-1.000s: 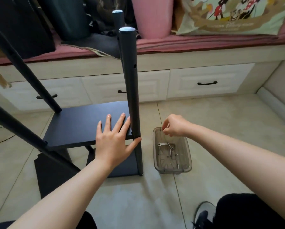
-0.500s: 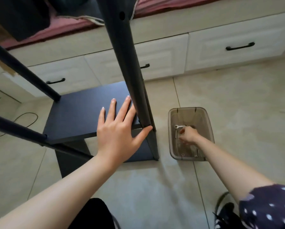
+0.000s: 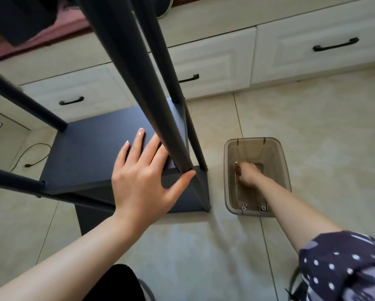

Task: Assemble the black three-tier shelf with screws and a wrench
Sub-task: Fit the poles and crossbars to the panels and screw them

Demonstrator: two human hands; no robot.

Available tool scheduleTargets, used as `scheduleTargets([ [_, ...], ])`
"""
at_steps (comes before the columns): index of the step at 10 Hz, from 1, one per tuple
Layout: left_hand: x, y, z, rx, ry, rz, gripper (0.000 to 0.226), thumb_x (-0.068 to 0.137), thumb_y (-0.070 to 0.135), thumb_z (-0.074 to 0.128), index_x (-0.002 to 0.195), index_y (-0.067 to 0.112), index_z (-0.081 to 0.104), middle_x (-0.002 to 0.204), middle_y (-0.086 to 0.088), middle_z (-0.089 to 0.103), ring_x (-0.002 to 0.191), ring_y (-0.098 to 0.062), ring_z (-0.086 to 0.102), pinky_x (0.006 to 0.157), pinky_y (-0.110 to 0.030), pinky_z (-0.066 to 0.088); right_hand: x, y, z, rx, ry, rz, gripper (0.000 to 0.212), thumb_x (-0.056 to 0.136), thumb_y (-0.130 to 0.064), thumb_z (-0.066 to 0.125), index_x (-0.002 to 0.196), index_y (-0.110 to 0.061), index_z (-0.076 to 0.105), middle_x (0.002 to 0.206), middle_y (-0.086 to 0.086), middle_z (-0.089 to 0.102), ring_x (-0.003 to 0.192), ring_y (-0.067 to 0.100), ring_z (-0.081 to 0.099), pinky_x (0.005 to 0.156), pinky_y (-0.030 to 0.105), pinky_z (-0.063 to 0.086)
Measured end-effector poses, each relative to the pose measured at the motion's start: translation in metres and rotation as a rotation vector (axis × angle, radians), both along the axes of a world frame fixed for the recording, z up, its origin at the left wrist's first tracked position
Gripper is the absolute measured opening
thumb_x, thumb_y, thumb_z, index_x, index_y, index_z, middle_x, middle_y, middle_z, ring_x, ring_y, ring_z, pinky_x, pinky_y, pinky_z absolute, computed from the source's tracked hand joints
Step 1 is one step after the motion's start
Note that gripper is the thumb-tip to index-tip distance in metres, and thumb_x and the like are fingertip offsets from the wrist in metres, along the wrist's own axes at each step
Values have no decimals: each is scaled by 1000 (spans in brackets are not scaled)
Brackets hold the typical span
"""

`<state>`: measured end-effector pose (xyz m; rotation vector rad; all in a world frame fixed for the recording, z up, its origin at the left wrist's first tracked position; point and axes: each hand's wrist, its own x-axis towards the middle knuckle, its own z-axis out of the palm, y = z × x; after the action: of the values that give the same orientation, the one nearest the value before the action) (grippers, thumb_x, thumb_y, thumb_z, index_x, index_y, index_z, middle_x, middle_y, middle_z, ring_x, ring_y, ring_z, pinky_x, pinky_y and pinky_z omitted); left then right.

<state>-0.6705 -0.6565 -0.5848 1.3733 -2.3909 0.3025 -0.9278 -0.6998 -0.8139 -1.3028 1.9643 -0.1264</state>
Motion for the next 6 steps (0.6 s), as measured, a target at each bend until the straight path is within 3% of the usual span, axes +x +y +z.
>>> scheduleTargets([
  [2,0,-1,-1,-8,3,0,65,92,61,53,136,15,63,147,-3,55,140,-35,47,112,-57,37,0,1,-9,-20,49,53,24,91,-16,61,115,-15,59,125,16,60,119,35,55,93,38,44],
  [4,-1,0,0,-22,18,-1,64,92,61,53,136,15,63,147,-3,55,140,-35,46,112,-57,38,9,1,-16,-11,102,43,30,96,-10,49,125,-5,55,131,21,52,119,38,54,96,37,44],
  [6,-1,0,-1,-16,13,0,65,92,61,53,137,16,62,147,-3,55,140,-35,46,112,-57,38,9,-2,-13,-37,72,-62,26,95,-6,43,110,2,64,121,23,61,113,36,58,89,33,47],
])
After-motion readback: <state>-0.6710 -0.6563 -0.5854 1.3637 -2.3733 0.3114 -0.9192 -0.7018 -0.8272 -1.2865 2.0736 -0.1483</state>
